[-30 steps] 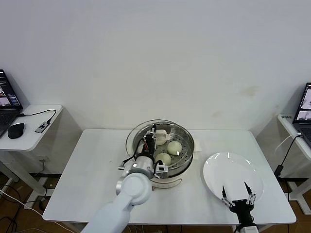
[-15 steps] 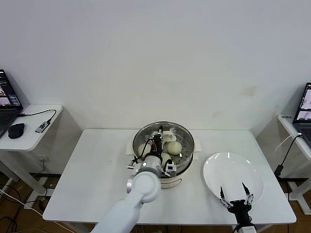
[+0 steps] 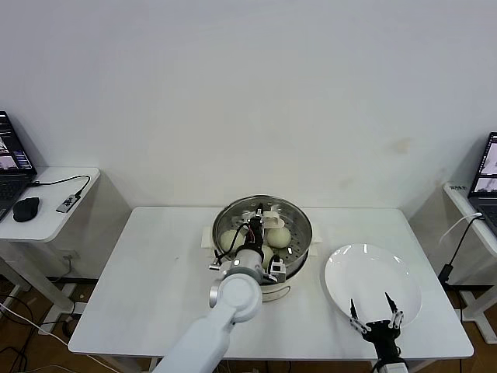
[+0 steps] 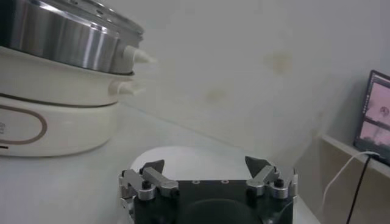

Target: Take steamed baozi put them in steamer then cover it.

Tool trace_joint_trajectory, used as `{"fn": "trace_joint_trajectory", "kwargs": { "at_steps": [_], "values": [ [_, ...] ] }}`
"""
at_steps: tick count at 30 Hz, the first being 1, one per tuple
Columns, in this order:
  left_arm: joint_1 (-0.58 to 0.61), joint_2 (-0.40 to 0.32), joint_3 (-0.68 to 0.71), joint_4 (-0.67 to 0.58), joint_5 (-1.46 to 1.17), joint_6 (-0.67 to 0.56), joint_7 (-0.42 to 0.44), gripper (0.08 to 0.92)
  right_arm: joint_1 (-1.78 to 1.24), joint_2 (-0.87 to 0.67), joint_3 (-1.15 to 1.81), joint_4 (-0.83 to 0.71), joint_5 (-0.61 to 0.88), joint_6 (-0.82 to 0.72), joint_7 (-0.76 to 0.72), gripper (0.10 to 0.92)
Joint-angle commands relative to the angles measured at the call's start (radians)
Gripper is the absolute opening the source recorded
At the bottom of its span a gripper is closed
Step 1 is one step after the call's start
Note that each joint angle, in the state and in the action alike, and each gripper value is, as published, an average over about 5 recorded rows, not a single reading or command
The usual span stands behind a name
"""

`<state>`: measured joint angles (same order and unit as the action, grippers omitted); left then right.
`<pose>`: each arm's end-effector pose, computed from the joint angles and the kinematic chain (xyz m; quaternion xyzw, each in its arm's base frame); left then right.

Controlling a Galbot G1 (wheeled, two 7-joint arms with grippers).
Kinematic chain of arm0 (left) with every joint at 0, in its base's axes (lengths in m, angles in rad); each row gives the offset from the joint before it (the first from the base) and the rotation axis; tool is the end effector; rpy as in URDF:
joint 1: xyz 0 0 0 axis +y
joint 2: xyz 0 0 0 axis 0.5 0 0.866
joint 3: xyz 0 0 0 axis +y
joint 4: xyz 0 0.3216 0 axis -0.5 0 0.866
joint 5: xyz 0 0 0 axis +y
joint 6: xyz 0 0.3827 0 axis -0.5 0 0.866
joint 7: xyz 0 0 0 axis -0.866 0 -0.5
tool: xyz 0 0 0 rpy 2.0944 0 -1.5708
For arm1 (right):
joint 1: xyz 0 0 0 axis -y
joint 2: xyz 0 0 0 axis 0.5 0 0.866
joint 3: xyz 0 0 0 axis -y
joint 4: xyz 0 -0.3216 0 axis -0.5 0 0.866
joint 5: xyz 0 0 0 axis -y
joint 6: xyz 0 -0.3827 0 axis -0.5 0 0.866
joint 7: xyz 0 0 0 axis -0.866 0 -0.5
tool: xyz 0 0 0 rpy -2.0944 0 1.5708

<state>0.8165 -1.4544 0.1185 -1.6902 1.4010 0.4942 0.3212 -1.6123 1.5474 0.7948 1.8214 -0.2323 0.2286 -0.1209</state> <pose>0.3650 -0.1940 -0.2230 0.0941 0.7193 0.6877 0.0304 0.1815 -0.1046 -0.3807 -0.0208 -0.9805 0.1839 0.0665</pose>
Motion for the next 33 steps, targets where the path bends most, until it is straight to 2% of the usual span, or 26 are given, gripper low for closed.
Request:
{"fn": "trace_joint_trajectory", "kwargs": {
  "at_steps": [1,11,17,21,26,30,33],
  "values": [
    [0.002,-0.008,-0.006,0.022,0.005,-0.002,-0.004,0.146,0.000,-0.003,-0.001,-0.001,0.001,0.001,0.000,0.823],
    [0.009,-0.016,-0.022,0.025,0.006,-0.004,-0.014,0.146,0.001,-0.005,-0.009,-0.005,-0.001,0.001,-0.001,0.823],
    [0.037,-0.014,-0.025,-0.036,0.003,-0.003,-0.019,0.163,0.000,-0.005,-0.011,-0.003,-0.003,-0.001,-0.001,0.823],
    [0.083,0.001,-0.025,-0.123,-0.007,-0.002,-0.025,0.263,-0.001,-0.003,-0.014,-0.002,-0.007,-0.001,-0.001,0.823],
    [0.215,0.060,-0.039,-0.285,-0.059,-0.012,-0.067,0.402,-0.008,-0.002,-0.013,0.003,-0.008,0.000,-0.001,0.823],
    [0.369,0.135,-0.106,-0.436,-0.187,-0.055,-0.167,0.523,-0.016,-0.012,-0.008,0.006,0.001,0.002,-0.001,0.823],
    [0.512,0.194,-0.196,-0.541,-0.386,-0.124,-0.293,0.610,-0.017,-0.017,-0.008,0.005,0.011,0.004,-0.002,0.823]
  ]
}}
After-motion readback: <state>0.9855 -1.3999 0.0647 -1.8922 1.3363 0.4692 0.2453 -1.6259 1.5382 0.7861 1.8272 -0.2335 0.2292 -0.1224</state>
